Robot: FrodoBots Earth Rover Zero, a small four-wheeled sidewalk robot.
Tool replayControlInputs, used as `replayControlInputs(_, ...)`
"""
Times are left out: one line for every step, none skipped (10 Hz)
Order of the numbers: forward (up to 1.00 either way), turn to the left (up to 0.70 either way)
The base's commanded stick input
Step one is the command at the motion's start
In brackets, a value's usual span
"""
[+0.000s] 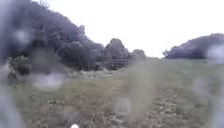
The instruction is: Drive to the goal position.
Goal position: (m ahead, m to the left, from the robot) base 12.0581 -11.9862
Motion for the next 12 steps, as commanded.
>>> replayControlInputs(0.85, -0.28)
replayControlInputs(0.85, -0.25)
replayControlInputs(0.85, -0.08)
replayControlInputs(0.85, 0.0)
replayControlInputs(0.85, 0.0)
replayControlInputs(0.85, 0.0)
replayControlInputs(0.85, 0.0)
replayControlInputs(0.85, 0.0)
replayControlInputs(0.85, -0.12)
replayControlInputs(0.85, -0.34)
replayControlInputs(0.85, -0.34)
replayControlInputs(0.85, -0.21)
